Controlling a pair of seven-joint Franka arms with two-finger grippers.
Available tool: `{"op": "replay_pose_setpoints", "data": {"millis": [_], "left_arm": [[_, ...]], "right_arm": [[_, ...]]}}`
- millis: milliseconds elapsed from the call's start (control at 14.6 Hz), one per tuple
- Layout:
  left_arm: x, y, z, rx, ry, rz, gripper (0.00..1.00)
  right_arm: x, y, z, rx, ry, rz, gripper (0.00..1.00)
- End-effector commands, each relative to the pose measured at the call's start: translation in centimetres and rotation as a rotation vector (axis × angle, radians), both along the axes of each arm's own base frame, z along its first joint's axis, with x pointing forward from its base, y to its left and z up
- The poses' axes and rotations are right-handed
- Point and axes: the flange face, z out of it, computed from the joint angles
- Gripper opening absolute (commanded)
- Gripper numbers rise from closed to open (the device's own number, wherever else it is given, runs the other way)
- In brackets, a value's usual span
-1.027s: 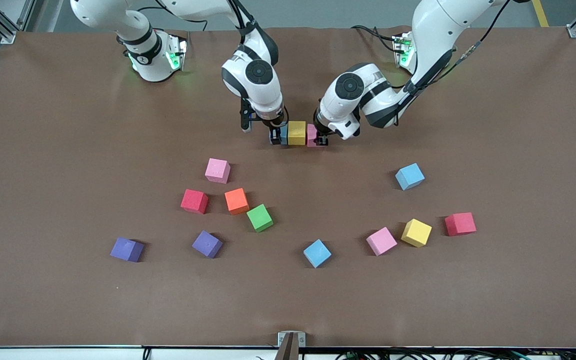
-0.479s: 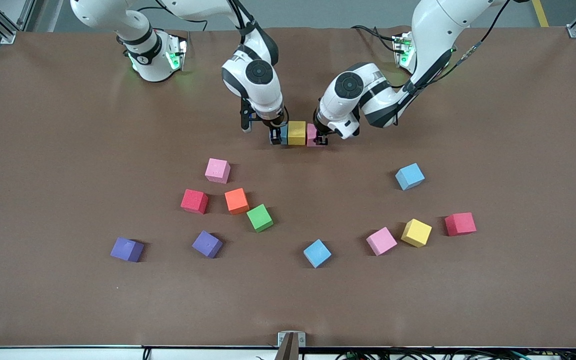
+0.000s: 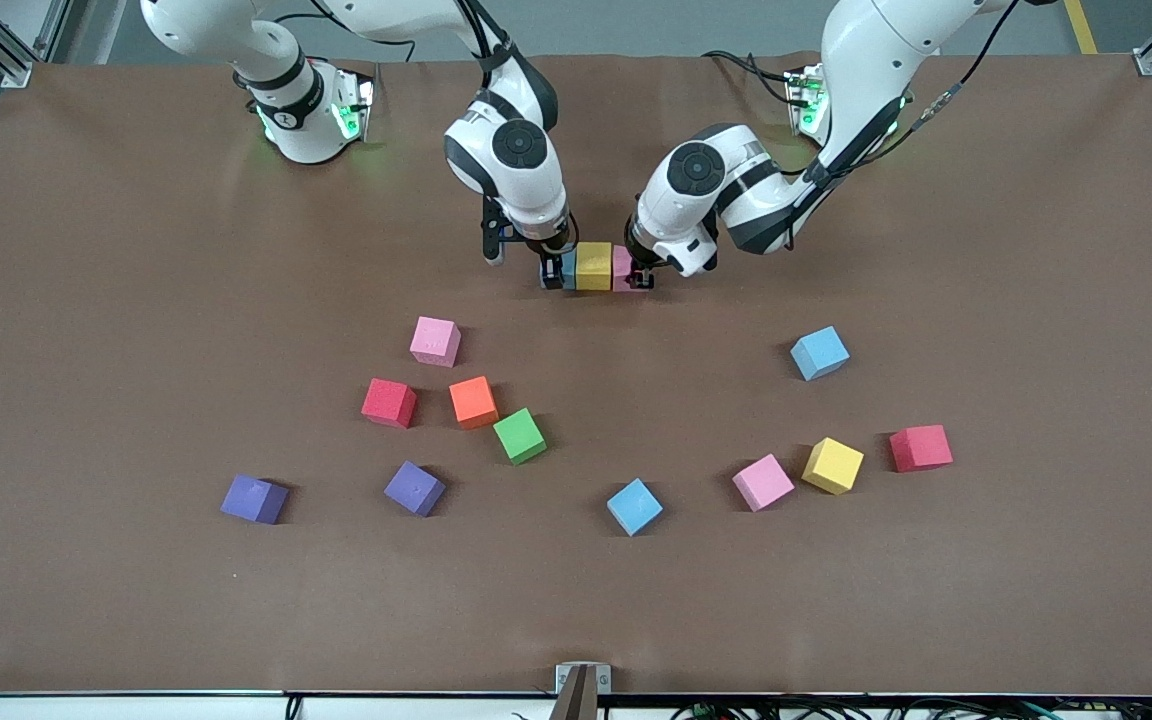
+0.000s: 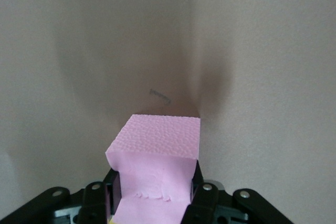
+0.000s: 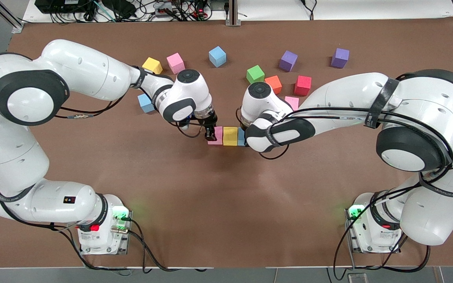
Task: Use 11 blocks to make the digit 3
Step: 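Lower the pink cube into the row while the right gripper holds blue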
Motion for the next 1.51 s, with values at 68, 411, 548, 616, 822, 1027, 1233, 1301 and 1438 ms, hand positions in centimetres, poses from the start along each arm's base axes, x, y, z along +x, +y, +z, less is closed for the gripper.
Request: {"op": "replay_pose_setpoints", "data": {"millis": [68,411,548,616,822,1027,1233,1301,1438], "left_arm": [[-0.9,0.0,0.2,0.004,-0.02,0.001,0.23],[-0.8,-0.1,0.1,0.002,-0.018,0.003,0.23],[-0.7,0.0,0.1,0.005,-0.016,0.005,0.23],[-0.7,0.0,0.1,0.005,-0.016,0.005,0.24],[-0.3,0.2,0.2,0.003,-0.019,0.012,0.52],[-0.1,0.0,0.6,0.006,-0.024,0.022,0.89],[-0.1,-0.2,1.0,0.008,-0.031,0.019,1.0],[0.0,-0.5,1.3,0.024,-0.024,0.012,1.0],[-0.1,-1.3,2.5,0.036,-0.022,-0.003,1.0]], "right_arm": [[-0.4,0.8,-1.3,-0.005,-0.002,0.007,0.01],[-0.4,0.8,-1.3,-0.006,-0.001,0.005,0.11],[-0.3,0.8,-1.3,-0.004,-0.001,-0.002,0.26],[-0.3,0.8,-1.3,-0.004,0.0,-0.004,0.4],[-0.2,0.7,-1.3,-0.004,0.0,-0.008,0.75],[0.0,0.5,-1.3,-0.004,0.004,-0.02,1.0],[0.0,0.5,-1.3,-0.003,0.003,-0.018,1.0],[0.0,0.5,-1.3,-0.005,0.004,-0.018,1.0],[0.1,0.5,-1.2,-0.004,0.002,-0.013,1.0]]}}
